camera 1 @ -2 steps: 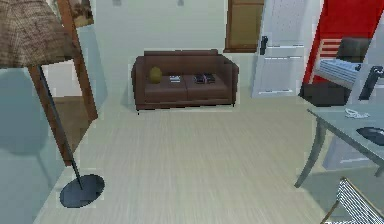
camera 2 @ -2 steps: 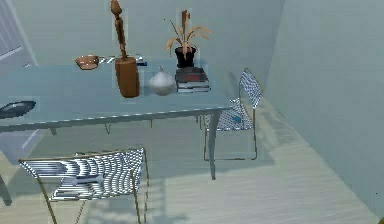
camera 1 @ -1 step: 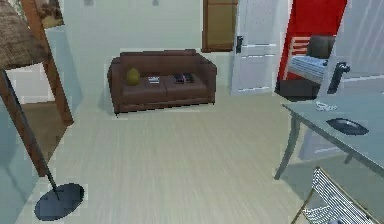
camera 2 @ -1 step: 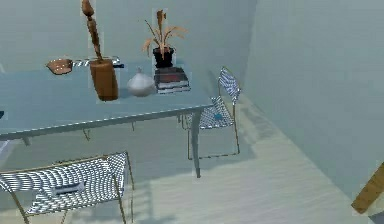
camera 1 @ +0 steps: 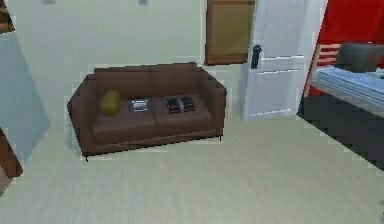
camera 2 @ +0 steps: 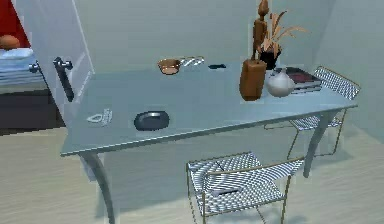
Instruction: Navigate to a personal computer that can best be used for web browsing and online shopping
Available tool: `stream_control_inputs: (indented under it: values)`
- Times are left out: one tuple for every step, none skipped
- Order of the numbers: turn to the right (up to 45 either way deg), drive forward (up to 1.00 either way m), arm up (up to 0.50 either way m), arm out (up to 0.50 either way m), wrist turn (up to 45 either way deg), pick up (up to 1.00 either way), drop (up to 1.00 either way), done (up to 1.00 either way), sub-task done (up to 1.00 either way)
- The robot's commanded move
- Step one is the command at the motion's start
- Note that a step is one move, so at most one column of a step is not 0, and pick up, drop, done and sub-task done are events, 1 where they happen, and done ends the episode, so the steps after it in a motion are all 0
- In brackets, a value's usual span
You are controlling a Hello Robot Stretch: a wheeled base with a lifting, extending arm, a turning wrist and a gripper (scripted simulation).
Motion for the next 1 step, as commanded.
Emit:
stream_control_inputs:
  values:
    - [15.0,0.00,0.00,0.00,0.0,0.00,0.00,0.00,0.00]
